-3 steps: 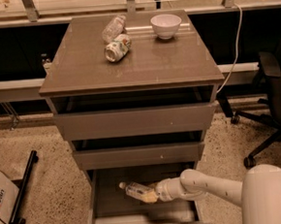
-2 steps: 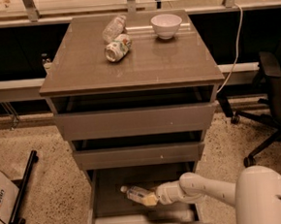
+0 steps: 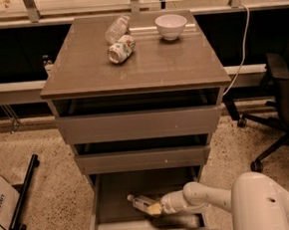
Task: Place blue plastic bottle into bottom drawer
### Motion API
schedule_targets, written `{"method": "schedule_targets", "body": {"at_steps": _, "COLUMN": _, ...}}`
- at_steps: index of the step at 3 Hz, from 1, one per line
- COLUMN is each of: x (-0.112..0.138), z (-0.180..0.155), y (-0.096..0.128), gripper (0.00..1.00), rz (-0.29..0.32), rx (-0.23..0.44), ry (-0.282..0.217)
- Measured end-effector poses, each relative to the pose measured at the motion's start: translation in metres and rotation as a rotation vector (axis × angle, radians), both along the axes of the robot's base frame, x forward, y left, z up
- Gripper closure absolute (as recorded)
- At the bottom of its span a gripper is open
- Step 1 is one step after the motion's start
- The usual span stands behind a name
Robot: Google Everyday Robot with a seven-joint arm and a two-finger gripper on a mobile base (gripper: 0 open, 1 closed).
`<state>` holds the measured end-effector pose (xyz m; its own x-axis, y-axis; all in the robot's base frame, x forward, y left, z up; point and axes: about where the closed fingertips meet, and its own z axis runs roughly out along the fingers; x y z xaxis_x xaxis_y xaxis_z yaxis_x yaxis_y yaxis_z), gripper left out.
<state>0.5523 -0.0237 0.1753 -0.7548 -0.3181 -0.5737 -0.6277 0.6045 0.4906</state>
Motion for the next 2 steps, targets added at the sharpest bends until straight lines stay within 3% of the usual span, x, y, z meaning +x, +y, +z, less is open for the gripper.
{"method": "schedule_targets", "body": {"at_steps": 1, "x": 0.0017, "z": -0.0145, "y": -0.0023, "gripper": 0.86, "rz": -0.032, "rx": -0.055, "ry": 0.026}}
{"method": "schedule_targets", "body": {"at_steps": 2, "x": 0.0051, "z": -0.0215, "y": -0.0056, "gripper": 0.55, "rz": -0.073, "rx": -0.109, "ry": 0.037}}
